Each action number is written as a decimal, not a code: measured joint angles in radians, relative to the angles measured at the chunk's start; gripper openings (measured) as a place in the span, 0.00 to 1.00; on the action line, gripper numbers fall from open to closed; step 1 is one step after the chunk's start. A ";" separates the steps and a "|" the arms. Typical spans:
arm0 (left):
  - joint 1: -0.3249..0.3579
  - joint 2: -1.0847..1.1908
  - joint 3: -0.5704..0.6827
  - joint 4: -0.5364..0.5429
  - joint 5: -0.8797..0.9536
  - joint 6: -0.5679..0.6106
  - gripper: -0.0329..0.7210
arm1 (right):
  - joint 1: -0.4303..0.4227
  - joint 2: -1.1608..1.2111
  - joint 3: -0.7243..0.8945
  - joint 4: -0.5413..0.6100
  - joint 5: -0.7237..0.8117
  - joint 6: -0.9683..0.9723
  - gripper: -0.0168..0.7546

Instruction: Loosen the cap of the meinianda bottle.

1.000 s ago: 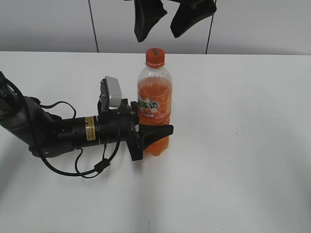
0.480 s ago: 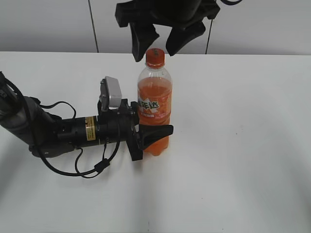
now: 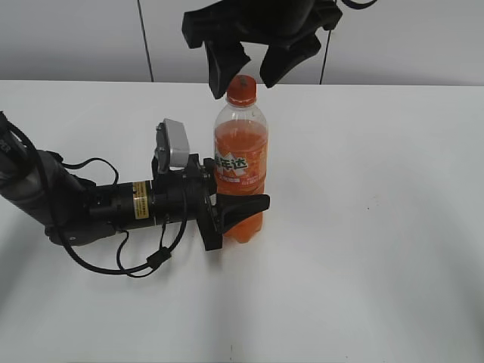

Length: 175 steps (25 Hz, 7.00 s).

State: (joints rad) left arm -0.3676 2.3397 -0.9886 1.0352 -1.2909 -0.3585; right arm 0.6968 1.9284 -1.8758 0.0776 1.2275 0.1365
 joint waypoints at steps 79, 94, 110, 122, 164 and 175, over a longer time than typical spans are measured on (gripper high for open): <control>-0.001 0.000 -0.002 0.015 0.000 0.009 0.57 | -0.002 0.007 0.000 0.051 0.016 -1.694 0.39; -0.001 0.000 -0.002 0.008 0.000 0.000 0.57 | 0.000 -0.016 0.000 0.091 0.003 -1.371 0.65; -0.001 0.000 -0.002 0.006 0.000 -0.001 0.57 | 0.000 -0.100 0.000 0.061 0.003 -0.150 0.69; -0.001 0.000 -0.002 0.006 0.000 -0.002 0.57 | 0.000 -0.100 0.000 -0.044 0.003 -0.001 0.75; -0.001 0.000 -0.002 0.006 0.000 -0.002 0.57 | 0.000 0.015 0.000 0.009 0.003 -0.330 0.38; -0.001 0.000 -0.002 0.011 0.000 0.001 0.57 | 0.000 0.013 0.000 0.019 0.005 -0.954 0.38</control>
State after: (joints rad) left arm -0.3684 2.3397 -0.9904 1.0467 -1.2909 -0.3578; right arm 0.6968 1.9418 -1.8758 0.0970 1.2325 -0.8173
